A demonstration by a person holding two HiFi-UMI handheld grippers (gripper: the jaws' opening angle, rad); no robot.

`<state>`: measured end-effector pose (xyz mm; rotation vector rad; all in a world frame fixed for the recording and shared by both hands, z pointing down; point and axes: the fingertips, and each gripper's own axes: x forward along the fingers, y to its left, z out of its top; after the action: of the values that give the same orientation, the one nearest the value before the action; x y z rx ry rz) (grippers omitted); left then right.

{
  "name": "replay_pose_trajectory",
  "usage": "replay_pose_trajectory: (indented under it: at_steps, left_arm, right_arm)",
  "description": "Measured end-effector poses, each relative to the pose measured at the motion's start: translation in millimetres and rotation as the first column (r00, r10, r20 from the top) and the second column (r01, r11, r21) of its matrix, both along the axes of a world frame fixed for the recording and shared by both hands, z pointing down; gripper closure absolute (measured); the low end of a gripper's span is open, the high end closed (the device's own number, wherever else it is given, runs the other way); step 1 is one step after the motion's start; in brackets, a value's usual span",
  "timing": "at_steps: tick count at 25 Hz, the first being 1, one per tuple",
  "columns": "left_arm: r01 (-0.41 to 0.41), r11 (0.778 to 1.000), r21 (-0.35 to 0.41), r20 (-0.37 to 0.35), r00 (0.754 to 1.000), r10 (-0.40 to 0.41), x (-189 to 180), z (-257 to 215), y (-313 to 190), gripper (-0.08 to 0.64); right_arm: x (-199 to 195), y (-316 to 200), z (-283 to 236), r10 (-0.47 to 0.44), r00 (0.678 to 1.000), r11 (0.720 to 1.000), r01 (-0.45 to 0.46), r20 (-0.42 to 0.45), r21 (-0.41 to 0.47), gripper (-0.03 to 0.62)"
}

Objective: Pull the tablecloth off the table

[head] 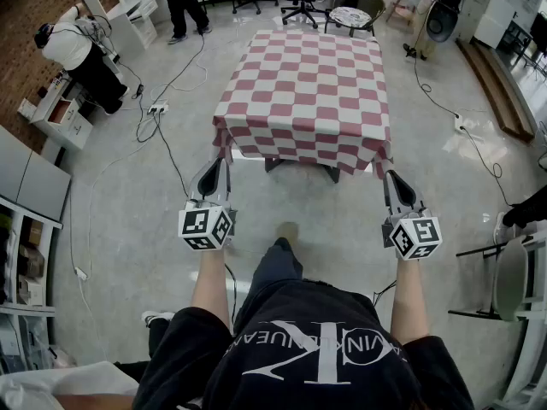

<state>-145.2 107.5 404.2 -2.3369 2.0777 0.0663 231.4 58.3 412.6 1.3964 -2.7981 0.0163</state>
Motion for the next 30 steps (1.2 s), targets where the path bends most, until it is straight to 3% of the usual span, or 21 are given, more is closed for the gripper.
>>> replay_pose_trajectory:
  at_steps: [12,21,26,30]
  left_arm:
    - [0.014,0.999,-0.031,-0.032,0.999,-0.015,-8.4,16.5,-60.5,0.549]
    - [0.002,0.996,-0.088,-0.041,0.999,-0.005,-38.5,35.7,-119.3,0.549]
    - [-0.013,0.992,-0.125,-0.037,0.999,0.008,-57.7,28.2,-219.9,0.549]
    - [-0.033,0.990,-0.137,-0.035,0.999,0.028,-80.4,39.5,-251.3,0.549]
  right_arm:
    - [9.2,-55.1,19.5,0.027,1.000,0.998,-0.028,-0.007,-0.051,0.572]
    - [-11.7,-110.7,32.1,0.045,0.999,0.994,-0.046,-0.007,-0.099,0.572]
    - [-28.6,-208.4,27.0,0.063,0.998,0.988,-0.064,-0.016,-0.141,0.571]
    - [-46.6,-228.9,40.3,0.107,0.994,0.982,-0.107,-0.010,-0.158,0.571]
